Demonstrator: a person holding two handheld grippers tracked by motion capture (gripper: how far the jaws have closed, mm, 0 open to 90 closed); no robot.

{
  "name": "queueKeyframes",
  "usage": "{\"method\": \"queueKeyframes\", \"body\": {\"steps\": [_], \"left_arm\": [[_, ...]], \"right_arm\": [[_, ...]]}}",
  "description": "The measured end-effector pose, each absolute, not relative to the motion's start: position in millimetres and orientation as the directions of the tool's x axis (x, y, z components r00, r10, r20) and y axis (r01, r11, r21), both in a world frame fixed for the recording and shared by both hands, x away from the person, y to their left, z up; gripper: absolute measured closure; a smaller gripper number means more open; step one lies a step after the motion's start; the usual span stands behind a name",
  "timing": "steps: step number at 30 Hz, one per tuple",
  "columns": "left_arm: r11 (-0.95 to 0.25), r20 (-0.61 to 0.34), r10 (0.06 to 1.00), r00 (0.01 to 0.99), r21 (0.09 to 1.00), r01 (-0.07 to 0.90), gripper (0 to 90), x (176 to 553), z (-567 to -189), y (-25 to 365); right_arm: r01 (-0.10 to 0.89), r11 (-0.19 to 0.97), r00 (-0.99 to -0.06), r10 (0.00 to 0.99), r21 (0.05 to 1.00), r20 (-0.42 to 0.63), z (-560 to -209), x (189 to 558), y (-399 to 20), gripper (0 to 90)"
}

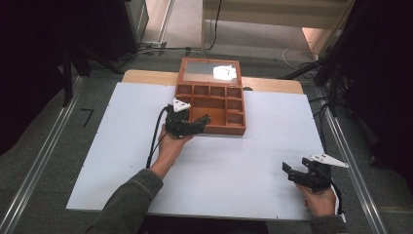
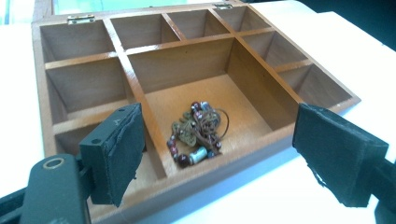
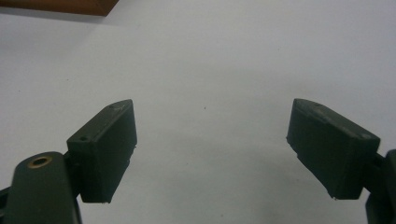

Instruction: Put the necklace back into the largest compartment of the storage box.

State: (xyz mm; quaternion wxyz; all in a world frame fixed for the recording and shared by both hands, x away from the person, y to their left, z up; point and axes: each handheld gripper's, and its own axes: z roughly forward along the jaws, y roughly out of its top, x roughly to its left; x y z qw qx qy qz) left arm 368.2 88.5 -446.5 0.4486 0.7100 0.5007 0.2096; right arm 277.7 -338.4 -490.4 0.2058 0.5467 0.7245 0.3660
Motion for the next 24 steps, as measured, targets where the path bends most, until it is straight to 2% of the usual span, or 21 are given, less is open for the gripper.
{"method": "queueKeyframes", "body": {"steps": [24], "left_arm": [[-0.048,-0.178,0.913,0.368,0.848,0.528,16.9,330,-451,131]], "right_arm": [[0.638,0.142,-0.32,0.943,0.757,0.093,-490,278,-336,14.1]]}}
